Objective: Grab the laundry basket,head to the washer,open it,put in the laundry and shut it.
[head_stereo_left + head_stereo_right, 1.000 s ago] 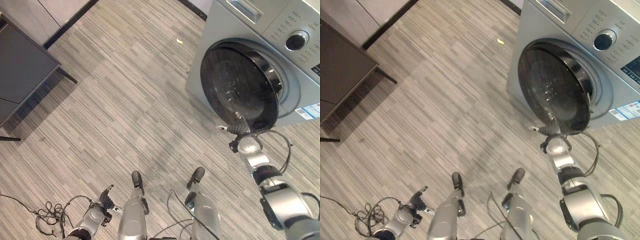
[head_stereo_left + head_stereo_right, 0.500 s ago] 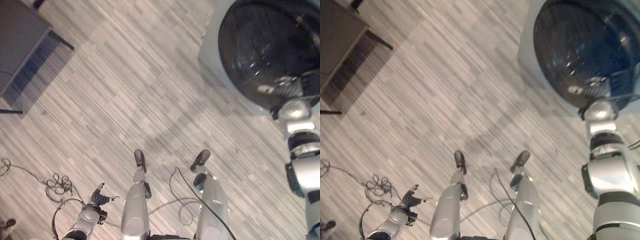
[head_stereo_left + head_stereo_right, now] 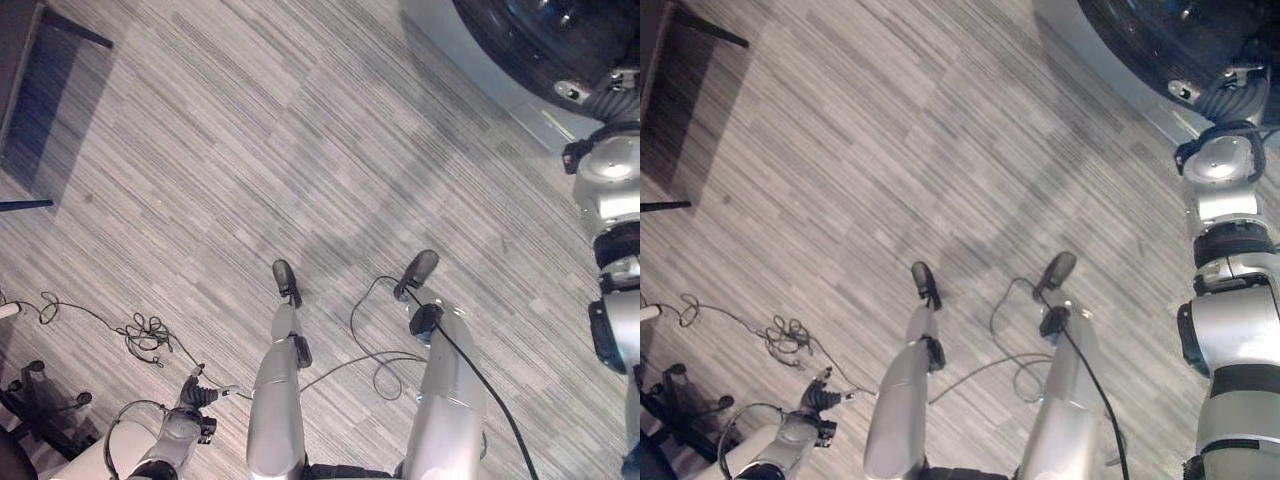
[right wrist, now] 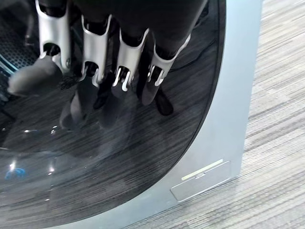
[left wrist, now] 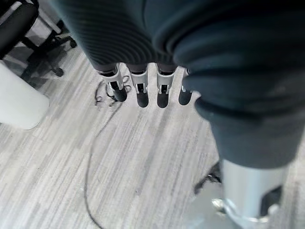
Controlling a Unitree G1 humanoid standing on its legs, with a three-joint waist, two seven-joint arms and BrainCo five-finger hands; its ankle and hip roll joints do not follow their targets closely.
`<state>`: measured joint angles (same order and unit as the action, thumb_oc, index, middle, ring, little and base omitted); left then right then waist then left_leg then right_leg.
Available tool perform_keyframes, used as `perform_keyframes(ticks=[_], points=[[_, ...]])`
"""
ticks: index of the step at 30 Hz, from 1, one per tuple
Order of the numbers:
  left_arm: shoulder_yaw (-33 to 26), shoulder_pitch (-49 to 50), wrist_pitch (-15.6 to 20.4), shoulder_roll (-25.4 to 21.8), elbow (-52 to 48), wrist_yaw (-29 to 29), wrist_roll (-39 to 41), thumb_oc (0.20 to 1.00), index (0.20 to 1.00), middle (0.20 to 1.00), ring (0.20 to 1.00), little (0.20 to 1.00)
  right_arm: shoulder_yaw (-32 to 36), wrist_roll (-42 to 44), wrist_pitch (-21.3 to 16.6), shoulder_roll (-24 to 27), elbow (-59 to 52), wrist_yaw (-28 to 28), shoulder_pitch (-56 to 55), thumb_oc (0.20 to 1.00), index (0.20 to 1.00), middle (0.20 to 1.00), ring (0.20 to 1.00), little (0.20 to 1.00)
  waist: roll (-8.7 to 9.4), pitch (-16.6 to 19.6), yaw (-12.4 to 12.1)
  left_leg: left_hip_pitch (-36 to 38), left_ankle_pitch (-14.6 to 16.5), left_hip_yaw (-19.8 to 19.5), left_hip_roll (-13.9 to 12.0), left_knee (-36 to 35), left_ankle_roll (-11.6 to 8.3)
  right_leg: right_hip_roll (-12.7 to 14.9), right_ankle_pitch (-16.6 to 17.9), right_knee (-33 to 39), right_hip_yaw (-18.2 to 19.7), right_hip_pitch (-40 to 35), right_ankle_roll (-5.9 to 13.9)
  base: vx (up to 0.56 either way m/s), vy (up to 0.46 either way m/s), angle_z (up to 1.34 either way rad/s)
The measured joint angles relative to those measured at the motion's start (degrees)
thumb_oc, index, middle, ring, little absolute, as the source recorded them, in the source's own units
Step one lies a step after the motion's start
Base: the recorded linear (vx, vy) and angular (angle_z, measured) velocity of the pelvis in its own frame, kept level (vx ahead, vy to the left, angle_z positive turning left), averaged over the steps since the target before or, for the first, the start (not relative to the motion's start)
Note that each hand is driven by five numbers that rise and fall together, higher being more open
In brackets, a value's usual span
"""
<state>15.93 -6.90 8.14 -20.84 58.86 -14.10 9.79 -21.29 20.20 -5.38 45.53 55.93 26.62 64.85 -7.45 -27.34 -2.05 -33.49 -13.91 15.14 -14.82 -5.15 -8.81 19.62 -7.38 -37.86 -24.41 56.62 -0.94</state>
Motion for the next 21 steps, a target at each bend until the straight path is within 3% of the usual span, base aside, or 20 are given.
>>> perform_keyframes(ticks=[3, 8, 11, 14, 18, 19, 21], points=[[-1.9, -0.5, 0.5, 0.8, -1.5, -0.9, 1.6, 1.000, 1.000, 1.000, 1.000, 1.000, 1.0, -3.3, -0.9, -0.8, -7.9, 1.2, -6.4, 1.000, 1.000, 1.000, 1.000, 1.000, 0.09, -0.1, 0.2, 1.8, -0.2, 0.5, -1.0, 0.0, -0.38, -1.2, -0.1, 0.7, -0.2, -1.8, -0.18, -0.02, 0.005, -0.14], [-2.9, -1.5, 1.3, 0.9, -1.6, -2.6, 1.5, 1.000, 1.000, 1.000, 1.000, 1.000, 7.7, -8.2, -2.7, -4.6, -15.5, 3.4, -22.1, 1.000, 1.000, 1.000, 1.000, 1.000, 1.08, -0.3, 2.2, 8.5, 0.0, -0.3, -2.5, -0.1, -0.82, -2.6, -0.1, 3.6, -2.3, -11.0, -0.56, -0.02, 0.075, 0.01], [-2.4, -2.7, 1.1, 1.2, -0.3, -2.7, 0.8, 1.000, 1.000, 1.000, 1.000, 1.000, 7.8, -8.2, -2.9, -7.2, -13.2, 2.9, -31.4, 1.000, 1.000, 1.000, 1.000, 1.000, 2.58, -0.1, 2.9, 14.3, 1.3, -0.5, -2.3, 0.1, -2.13, -2.7, 0.6, 5.8, -2.8, -18.3, 0.04, 0.00, 0.146, 0.04], [-2.0, -3.7, 1.0, 1.3, 1.9, -2.7, -0.4, 1.000, 1.000, 1.000, 1.000, 1.000, 8.6, -8.1, -3.0, -9.7, -9.3, 0.4, -36.7, 1.000, 1.000, 1.000, 1.000, 1.000, 3.90, 1.1, 2.8, 19.0, 2.7, -0.5, -1.5, 1.0, -1.69, -2.7, 1.7, 9.0, -2.6, -24.9, 2.10, 0.02, 0.170, 0.03], [-2.6, -4.3, -0.3, 2.2, 5.8, -2.4, -2.3, 1.000, 1.000, 1.000, 1.000, 1.000, 10.2, -8.0, -3.3, -13.7, -4.8, -2.6, -42.8, 1.000, 1.000, 1.000, 1.000, 1.000, 4.97, 3.8, 1.6, 24.5, 4.6, -0.4, -0.5, 2.2, -1.00, -2.3, 4.3, 12.8, -3.0, -32.6, 2.60, -0.06, 0.230, 0.02], [-4.3, -4.3, -0.6, 2.9, 6.9, -2.3, -3.2, 1.000, 1.000, 1.000, 1.000, 1.000, 10.9, -7.9, -3.1, -15.5, -2.9, -3.5, -44.2, 1.000, 1.000, 1.000, 1.000, 1.000, 5.23, 4.1, 1.4, 26.5, 5.9, -0.3, -0.3, 3.4, -0.64, -2.2, 5.0, 14.1, -3.0, -35.7, 2.94, 0.00, 0.203, -0.02], [-3.4, -2.4, -0.9, 2.8, 8.3, -2.1, -4.4, 1.000, 1.000, 1.000, 1.000, 1.000, 8.7, -7.8, -2.8, -18.9, -0.2, -5.9, -48.4, 1.000, 1.000, 1.000, 1.000, 1.000, 7.08, 8.4, 1.2, 27.4, 9.8, -0.5, 0.9, 8.0, -1.07, -1.4, 5.0, 15.8, -1.0, -38.0, 4.93, -0.02, 0.246, -0.21]])
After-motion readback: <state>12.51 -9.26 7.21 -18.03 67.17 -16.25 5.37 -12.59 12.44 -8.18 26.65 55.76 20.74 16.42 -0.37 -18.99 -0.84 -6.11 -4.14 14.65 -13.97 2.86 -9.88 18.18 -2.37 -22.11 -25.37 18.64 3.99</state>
